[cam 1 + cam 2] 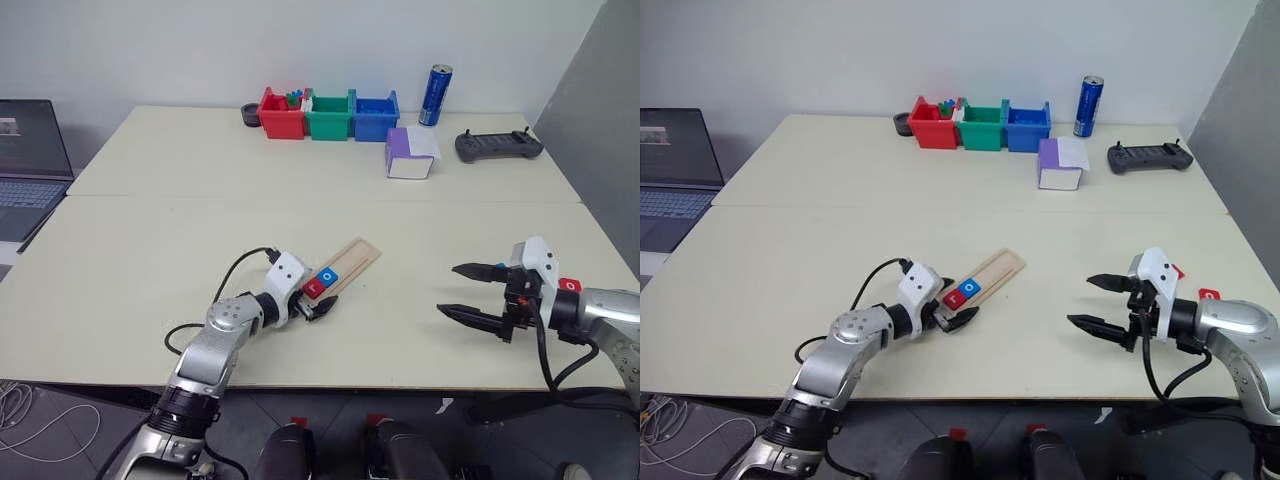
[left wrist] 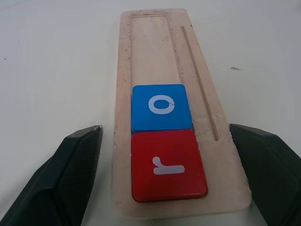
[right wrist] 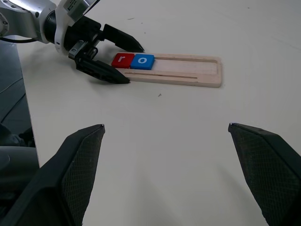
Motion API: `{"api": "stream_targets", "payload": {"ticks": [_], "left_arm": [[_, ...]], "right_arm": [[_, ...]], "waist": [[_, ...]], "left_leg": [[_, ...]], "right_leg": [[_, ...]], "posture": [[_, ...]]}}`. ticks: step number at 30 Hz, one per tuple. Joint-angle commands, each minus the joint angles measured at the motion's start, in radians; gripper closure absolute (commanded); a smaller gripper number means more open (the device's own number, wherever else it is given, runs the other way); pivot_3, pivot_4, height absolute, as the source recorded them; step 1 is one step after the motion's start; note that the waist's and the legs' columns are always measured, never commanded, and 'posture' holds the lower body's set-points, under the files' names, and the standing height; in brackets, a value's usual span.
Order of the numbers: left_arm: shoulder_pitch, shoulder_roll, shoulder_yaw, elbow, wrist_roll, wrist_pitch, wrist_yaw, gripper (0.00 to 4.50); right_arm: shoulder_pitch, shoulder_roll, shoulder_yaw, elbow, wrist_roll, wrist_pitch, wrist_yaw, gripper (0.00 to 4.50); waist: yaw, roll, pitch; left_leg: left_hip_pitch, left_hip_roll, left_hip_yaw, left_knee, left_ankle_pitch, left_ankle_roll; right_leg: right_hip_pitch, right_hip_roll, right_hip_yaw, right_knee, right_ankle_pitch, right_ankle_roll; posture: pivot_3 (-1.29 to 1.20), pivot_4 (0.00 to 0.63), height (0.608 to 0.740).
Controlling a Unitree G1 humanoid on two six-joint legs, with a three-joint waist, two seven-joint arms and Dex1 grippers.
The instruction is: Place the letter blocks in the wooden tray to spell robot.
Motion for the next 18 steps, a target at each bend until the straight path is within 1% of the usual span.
{"api": "stream_targets", "payload": {"ticks": [1,4,7,8,9,15,18], "left_arm": [[0.007,0.007,-0.034,-0.013,0.014,0.033,-0.008,0.00],[0.011,0.017,-0.038,-0.017,0.010,0.062,-0.016,0.00],[0.002,0.020,-0.033,0.000,0.026,0.094,0.011,0.59],[-0.006,0.019,-0.033,0.007,0.027,0.105,0.018,0.90],[-0.013,0.018,-0.033,0.012,0.027,0.111,0.019,1.12],[-0.076,-0.002,-0.054,0.048,0.000,0.089,-0.038,1.11],[-0.135,-0.011,-0.097,0.110,0.013,-0.011,-0.107,1.11]], "right_arm": [[-0.014,-0.001,-0.007,-0.016,0.002,-0.018,-0.007,0.03],[-0.018,0.000,-0.007,-0.013,0.001,-0.019,-0.011,0.03],[-0.019,0.000,-0.008,-0.007,-0.001,-0.022,-0.015,0.00],[-0.017,0.001,-0.009,-0.006,0.000,-0.022,-0.017,0.00],[-0.015,0.002,-0.010,-0.006,0.000,-0.022,-0.019,0.00],[0.007,0.004,-0.022,-0.029,0.005,-0.013,-0.036,0.00],[0.020,0.001,-0.035,-0.041,0.011,-0.009,-0.050,0.00]], "waist": [[0.000,0.000,0.000],[0.000,0.000,0.000],[0.000,0.000,0.000],[0.000,0.000,0.000],[0.000,0.000,0.000],[0.003,0.000,0.000],[0.008,0.000,0.000]], "left_leg": [[0.000,0.000,0.000,0.000,0.000,0.000],[0.000,0.000,-0.001,0.001,0.000,0.000],[0.000,0.000,-0.001,0.001,0.000,0.000],[0.001,0.000,-0.001,0.001,0.000,0.000],[0.001,0.000,-0.001,0.001,0.000,0.000],[0.001,0.000,-0.003,0.005,0.000,0.000],[0.000,0.000,-0.004,0.007,0.000,0.000]], "right_leg": [[0.000,0.000,0.000,0.000,0.000,0.000],[0.001,0.000,-0.001,0.000,0.000,0.000],[0.001,0.000,-0.001,0.000,0.000,0.000],[0.002,0.000,-0.001,0.000,0.000,0.000],[0.002,0.000,-0.001,0.000,0.000,0.000],[0.004,0.000,-0.003,0.001,0.000,0.001],[0.004,0.000,-0.003,0.001,0.001,0.001]], "posture": [[0.00,0.150,0.740],[0.00,0.150,0.740],[0.00,0.150,0.740],[0.00,0.150,0.740],[0.00,0.150,0.740],[0.00,0.150,0.740],[0.00,0.150,0.740]]}}
